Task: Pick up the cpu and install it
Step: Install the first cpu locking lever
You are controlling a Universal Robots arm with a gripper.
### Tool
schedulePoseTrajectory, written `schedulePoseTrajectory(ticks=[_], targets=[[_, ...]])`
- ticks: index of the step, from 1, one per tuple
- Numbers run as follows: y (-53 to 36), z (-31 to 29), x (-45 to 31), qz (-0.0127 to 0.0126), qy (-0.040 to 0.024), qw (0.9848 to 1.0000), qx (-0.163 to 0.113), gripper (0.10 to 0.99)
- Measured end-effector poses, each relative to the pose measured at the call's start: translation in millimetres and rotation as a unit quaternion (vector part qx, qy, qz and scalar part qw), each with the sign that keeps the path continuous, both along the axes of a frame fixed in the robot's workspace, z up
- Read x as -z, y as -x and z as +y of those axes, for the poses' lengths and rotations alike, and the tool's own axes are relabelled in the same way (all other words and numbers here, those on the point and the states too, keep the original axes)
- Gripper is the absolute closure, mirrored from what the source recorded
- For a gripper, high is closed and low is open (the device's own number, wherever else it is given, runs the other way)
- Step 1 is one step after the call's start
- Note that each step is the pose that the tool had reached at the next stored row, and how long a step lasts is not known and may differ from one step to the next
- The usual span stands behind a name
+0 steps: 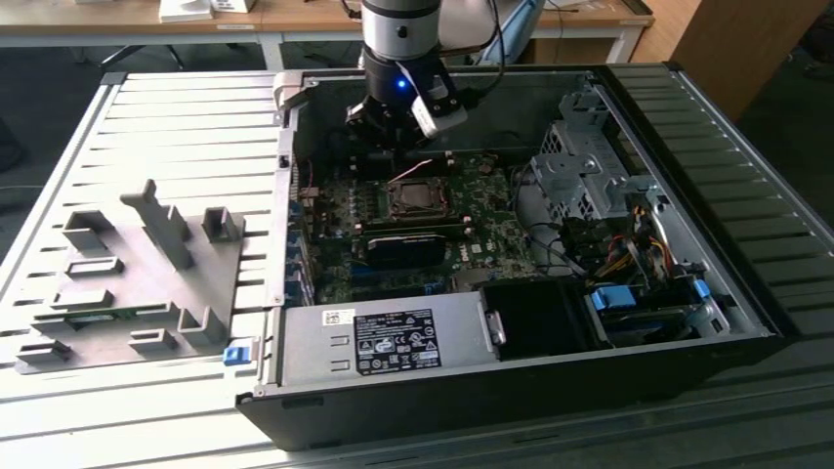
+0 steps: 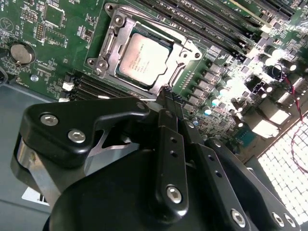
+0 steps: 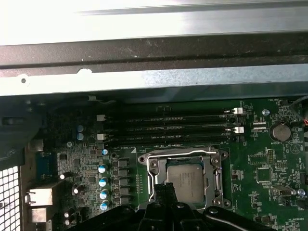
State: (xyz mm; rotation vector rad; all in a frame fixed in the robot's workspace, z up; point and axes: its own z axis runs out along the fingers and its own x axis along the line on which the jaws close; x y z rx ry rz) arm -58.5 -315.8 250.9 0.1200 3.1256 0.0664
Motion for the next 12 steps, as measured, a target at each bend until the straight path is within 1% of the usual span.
schedulePoseTrajectory(ticks=[7,10,12], targets=[[-0.1,0.1,0.4,-0.0001,-0.0001,1.0000,0.000,0.980],[-1.1,1.3,2.2,0.0001,-0.0001,1.0000,0.000,0.980],[-3.5,3.6,4.5,0.0004,-0.0001,1.0000,0.000,0.980]])
